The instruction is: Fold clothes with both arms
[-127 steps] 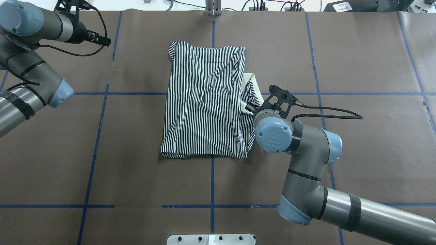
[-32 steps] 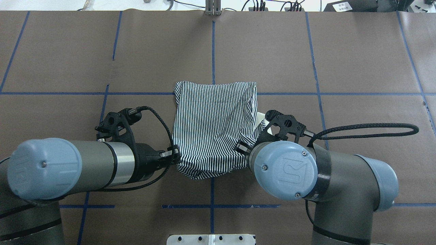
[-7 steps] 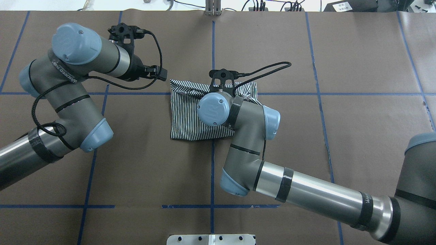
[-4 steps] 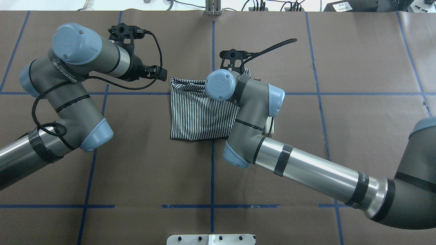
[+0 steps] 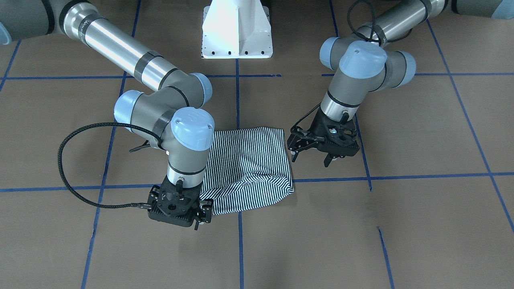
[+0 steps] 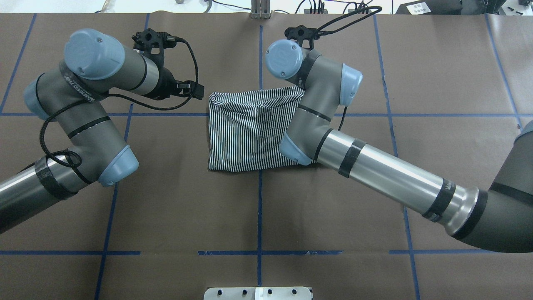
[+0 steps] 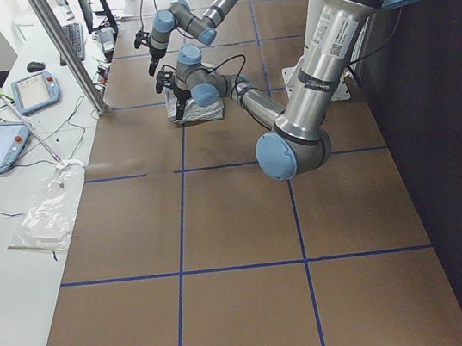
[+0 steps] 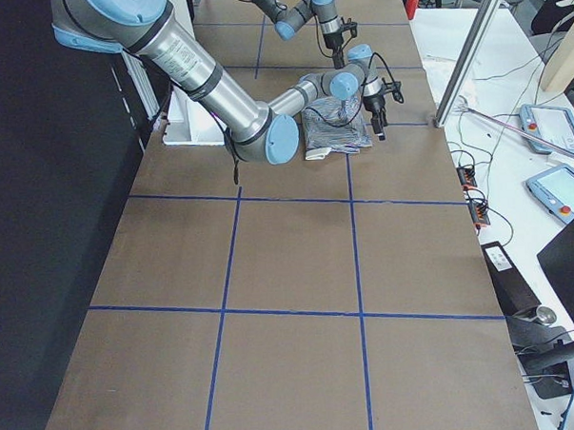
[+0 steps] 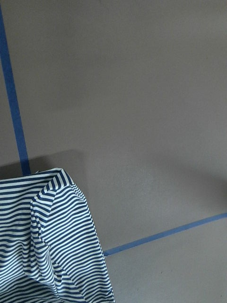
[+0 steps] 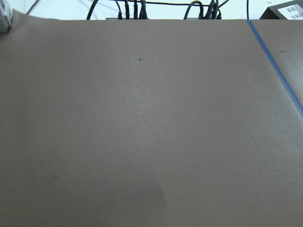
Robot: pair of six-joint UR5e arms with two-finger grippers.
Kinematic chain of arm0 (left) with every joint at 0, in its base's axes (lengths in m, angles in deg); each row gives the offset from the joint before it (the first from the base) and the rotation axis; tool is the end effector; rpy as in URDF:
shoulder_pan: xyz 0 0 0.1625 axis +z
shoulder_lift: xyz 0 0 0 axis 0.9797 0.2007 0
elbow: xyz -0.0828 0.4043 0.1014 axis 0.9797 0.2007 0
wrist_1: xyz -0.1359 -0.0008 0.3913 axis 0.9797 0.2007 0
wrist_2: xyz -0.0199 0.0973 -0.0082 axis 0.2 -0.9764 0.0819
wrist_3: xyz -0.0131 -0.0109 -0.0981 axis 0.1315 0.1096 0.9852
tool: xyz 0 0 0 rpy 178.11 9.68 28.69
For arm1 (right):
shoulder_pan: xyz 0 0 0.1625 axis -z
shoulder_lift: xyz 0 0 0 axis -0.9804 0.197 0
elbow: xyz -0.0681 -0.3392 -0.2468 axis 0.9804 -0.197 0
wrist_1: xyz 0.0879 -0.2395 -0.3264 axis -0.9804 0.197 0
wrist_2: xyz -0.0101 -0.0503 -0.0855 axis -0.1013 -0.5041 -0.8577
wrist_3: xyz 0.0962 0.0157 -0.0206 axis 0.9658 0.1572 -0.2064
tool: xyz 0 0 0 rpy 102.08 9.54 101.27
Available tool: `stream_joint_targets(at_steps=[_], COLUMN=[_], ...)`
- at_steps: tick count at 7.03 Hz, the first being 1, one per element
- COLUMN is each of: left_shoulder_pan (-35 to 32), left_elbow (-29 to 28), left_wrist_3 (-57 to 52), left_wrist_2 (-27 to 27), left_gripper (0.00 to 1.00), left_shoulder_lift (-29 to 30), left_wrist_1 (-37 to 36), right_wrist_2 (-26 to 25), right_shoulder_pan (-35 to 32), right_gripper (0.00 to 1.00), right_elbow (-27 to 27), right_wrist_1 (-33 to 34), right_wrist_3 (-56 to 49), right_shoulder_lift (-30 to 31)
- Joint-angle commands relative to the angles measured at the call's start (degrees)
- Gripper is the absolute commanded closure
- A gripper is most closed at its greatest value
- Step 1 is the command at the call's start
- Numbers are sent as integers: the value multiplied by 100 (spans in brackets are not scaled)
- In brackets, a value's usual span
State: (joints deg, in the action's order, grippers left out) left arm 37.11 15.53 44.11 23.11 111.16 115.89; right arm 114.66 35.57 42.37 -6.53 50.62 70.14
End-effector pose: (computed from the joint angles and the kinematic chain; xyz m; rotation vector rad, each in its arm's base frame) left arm 0.4601 -0.5487 0.2651 0.3841 0.9559 -0.0801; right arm -0.5193 -0.6658 0.2342 0.3349 -0.5738 0.3760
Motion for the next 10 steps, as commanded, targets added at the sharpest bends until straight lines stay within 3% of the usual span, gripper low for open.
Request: stream_joint_targets(at_steps=[1,2,6,10], left_shoulder_pan=[430,675,748,363], left_elbow=[-758,-969,-1655,-2296], left_wrist_3=[373,469,514,331], left_wrist_2=[-466,-764,-837,-1004], left_gripper=[0,0,0,0], left_shoulder_lift=[589,730,1082,1328], left_wrist_1=[-11,-11,7,68], right_wrist_2=[251,252,252,261], right_shoulder_pan=[-44,-44,-9,-9], right_gripper=[0,0,0,0], right_elbow=[464,649,773,773], right_wrist_1=[-14,-14,-23,-32], right_wrist_3=[-37,-37,-20,-55], right_shoulder_lift=[208,375,482,526])
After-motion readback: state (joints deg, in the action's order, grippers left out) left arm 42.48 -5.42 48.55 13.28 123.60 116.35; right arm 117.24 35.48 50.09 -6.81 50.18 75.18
